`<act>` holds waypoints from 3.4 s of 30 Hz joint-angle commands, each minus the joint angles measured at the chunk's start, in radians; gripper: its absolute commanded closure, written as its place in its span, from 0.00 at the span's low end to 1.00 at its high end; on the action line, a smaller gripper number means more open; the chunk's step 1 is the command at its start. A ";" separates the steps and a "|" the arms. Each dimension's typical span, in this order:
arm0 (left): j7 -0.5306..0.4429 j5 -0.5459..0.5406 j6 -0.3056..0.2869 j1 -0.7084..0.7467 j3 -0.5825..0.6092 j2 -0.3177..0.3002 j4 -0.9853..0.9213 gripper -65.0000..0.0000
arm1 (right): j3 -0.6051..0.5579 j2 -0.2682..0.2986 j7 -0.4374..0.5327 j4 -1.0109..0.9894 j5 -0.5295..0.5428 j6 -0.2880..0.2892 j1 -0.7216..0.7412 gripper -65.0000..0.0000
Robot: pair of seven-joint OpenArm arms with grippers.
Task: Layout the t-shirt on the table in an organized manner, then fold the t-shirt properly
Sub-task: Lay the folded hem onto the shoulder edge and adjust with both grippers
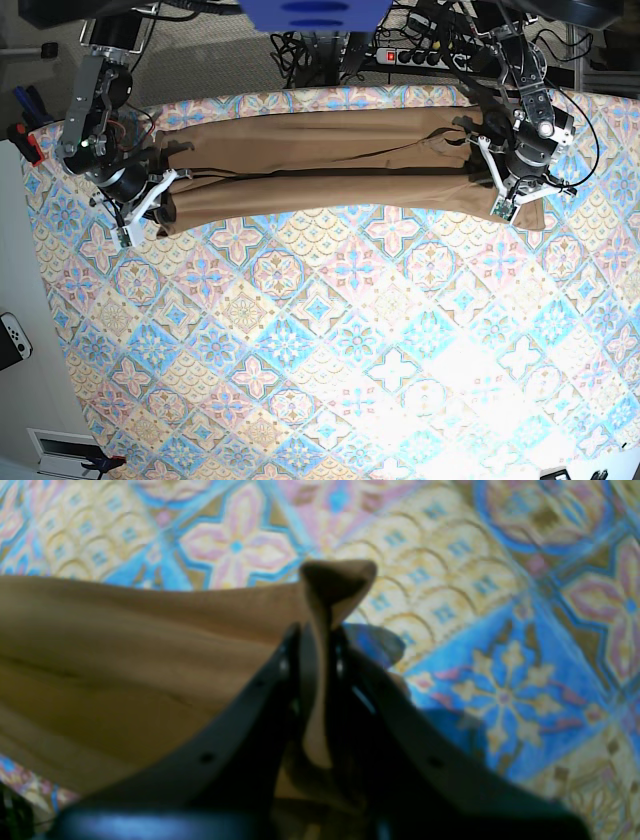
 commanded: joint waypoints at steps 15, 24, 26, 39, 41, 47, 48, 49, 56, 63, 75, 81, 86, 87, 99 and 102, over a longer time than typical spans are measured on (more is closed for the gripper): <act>0.008 0.006 0.009 -0.007 -0.007 -0.004 0.032 1.00 | 0.013 0.015 0.015 0.022 0.003 -0.002 0.009 1.00; 0.004 0.008 0.009 0.009 -0.036 -0.006 0.032 1.00 | 0.012 -0.006 0.018 0.020 0.003 -0.002 -0.010 1.00; 0.004 0.008 0.009 0.010 -0.036 -0.006 0.032 1.00 | 0.012 -0.017 0.016 0.020 0.003 -0.002 -0.010 1.00; 0.002 0.006 0.009 0.033 -0.038 -0.004 0.039 1.00 | -0.085 -0.029 0.023 0.020 0.003 -0.002 -0.010 1.00; 0.002 0.002 0.009 0.041 -0.038 -0.003 0.040 1.00 | -0.080 -0.041 0.023 0.020 0.002 -0.002 -0.010 1.00; 0.002 -0.003 0.009 0.041 -0.038 0.004 0.051 1.00 | -0.085 -0.046 0.023 0.020 0.002 -0.002 -0.010 1.00; 0.002 -0.003 0.009 0.039 -0.038 0.014 0.051 1.00 | -0.085 -0.046 0.023 0.020 0.002 -0.002 -0.010 1.00; 0.002 -0.003 0.009 0.038 -0.038 0.017 0.052 1.00 | -0.085 -0.046 0.023 0.020 0.002 -0.002 -0.010 1.00; 0.002 0.006 0.009 0.041 -0.078 0.025 0.051 1.00 | -0.085 -0.046 0.016 0.022 0.002 -0.002 -0.036 1.00; 0.008 0.008 0.009 0.041 -0.153 0.025 0.039 1.00 | -0.085 -0.046 0.023 0.010 0.002 -0.002 -0.077 1.00; 0.010 0.084 0.009 0.073 -0.102 0.036 0.036 1.00 | -0.126 -0.048 0.015 -0.047 0.002 -0.002 -0.074 1.00; 0.004 0.227 0.009 0.061 -0.099 0.108 0.037 0.74 | -0.175 -0.048 0.015 -0.046 0.002 -0.002 -0.073 0.88; 0.004 0.256 0.009 0.038 -0.102 0.142 0.040 0.62 | -0.175 -0.048 0.015 -0.046 0.002 -0.002 -0.073 0.69; 0.004 0.255 0.009 0.038 -0.102 0.145 0.040 0.61 | -0.175 -0.048 0.015 -0.046 0.002 -0.002 -0.073 0.67; 0.007 0.253 0.009 -0.073 -0.248 0.225 0.045 0.60 | -0.175 -0.048 0.015 -0.046 0.002 -0.002 -0.073 0.66; 0.010 0.253 0.009 -0.100 -0.312 0.226 0.045 0.60 | -0.175 -0.048 0.015 -0.046 0.002 -0.002 -0.073 0.66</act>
